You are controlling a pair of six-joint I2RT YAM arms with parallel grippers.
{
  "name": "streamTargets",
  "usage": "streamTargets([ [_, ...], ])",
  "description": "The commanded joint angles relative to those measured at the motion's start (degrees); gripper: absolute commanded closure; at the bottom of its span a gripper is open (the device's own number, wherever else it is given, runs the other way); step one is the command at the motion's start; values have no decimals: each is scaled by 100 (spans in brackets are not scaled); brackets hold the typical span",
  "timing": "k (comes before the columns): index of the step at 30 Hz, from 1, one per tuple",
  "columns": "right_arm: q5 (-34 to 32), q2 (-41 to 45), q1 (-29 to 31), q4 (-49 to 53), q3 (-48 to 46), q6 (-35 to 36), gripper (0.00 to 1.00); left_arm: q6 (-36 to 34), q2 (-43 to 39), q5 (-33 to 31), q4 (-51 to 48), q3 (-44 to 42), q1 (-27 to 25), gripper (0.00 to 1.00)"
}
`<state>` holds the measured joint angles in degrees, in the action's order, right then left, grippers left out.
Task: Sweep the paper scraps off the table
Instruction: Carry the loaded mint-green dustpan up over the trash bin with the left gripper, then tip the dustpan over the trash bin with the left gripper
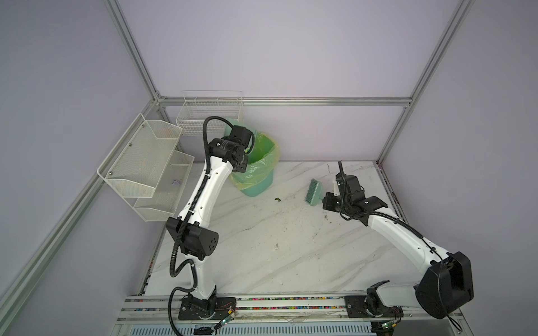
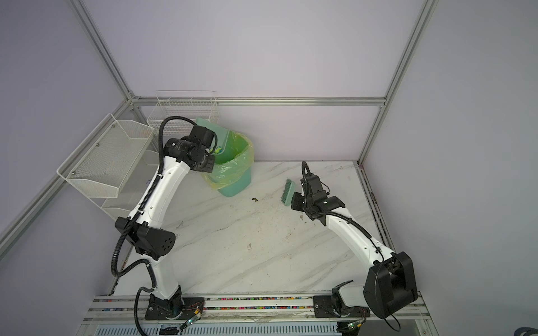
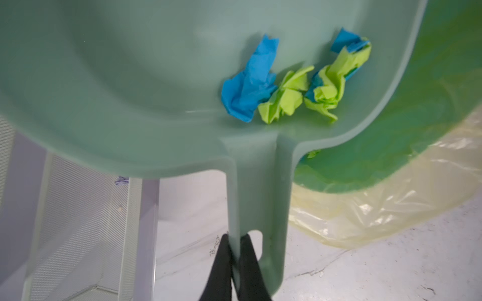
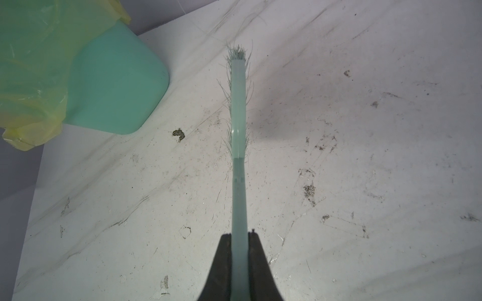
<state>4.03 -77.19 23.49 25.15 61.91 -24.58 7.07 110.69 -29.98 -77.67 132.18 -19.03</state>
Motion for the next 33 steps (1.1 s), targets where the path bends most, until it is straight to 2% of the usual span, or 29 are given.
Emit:
streamTargets([
  [1,1,61,-32,-132,43,50,100,-397,2,-1077,98,266,-12,100],
  [4,-2,107,-30,-168,-10,32,100,-625,-130,-1694,401,-148,-70,100],
  [8,18,110,-38,-176,-31,57,100,-1181,-268,-2814,1074,-816,-285,100],
  [13,2,141,-37,-170,-43,128,100,-1622,-176,-3802,1667,-1165,-434,100],
  [18,-38,255,-46,-167,-83,172,100,-2884,-203,-4933,3107,-1856,-575,100],
  [22,-124,345,-70,-160,-126,230,100,-3657,-248,-5302,4014,-2241,-585,100],
  [26,-174,447,-90,-159,-148,293,100,-4428,-422,-5390,4896,-2743,-598,100],
  [33,-136,536,-123,-190,-202,355,100,-5093,-679,-5417,5650,-3169,-664,100],
])
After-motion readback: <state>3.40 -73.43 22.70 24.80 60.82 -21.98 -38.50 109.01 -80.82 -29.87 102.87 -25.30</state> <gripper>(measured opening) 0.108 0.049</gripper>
